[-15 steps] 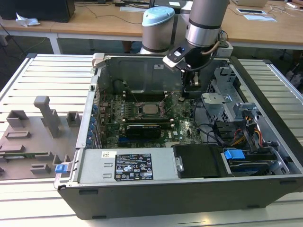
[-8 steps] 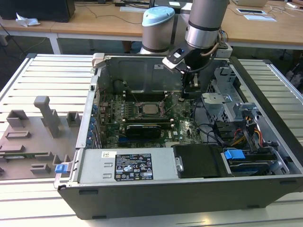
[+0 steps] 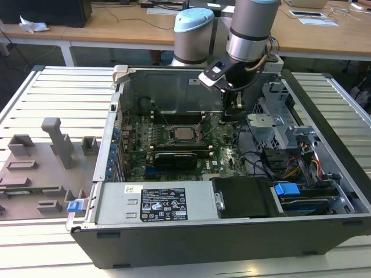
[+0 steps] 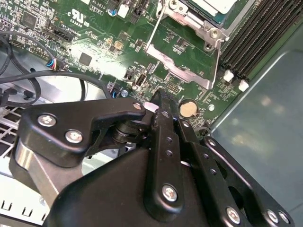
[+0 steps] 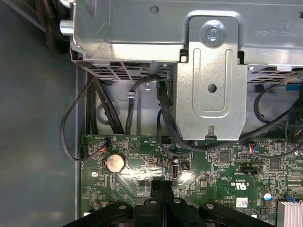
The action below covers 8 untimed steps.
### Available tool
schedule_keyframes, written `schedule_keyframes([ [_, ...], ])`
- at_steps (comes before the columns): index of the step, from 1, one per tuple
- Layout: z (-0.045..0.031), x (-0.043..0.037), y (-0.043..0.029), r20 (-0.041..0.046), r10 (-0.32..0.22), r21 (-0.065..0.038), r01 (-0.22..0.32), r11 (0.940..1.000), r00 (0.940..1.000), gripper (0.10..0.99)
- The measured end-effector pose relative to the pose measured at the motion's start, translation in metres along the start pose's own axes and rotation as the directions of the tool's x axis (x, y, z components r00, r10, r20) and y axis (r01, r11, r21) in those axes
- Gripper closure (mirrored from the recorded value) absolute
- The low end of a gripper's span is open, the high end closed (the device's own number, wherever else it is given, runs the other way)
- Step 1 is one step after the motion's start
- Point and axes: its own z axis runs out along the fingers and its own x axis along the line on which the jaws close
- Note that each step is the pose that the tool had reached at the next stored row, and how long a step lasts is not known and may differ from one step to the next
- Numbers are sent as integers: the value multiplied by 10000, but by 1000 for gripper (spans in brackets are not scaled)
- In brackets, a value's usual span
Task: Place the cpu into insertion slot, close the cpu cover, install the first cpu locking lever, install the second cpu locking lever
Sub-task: 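Close the cpu cover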
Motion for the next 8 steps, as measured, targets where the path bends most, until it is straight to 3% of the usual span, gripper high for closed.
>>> schedule_keyframes([
  [8, 62, 1, 1, -1, 0, 0, 0, 10000, 10000, 980],
])
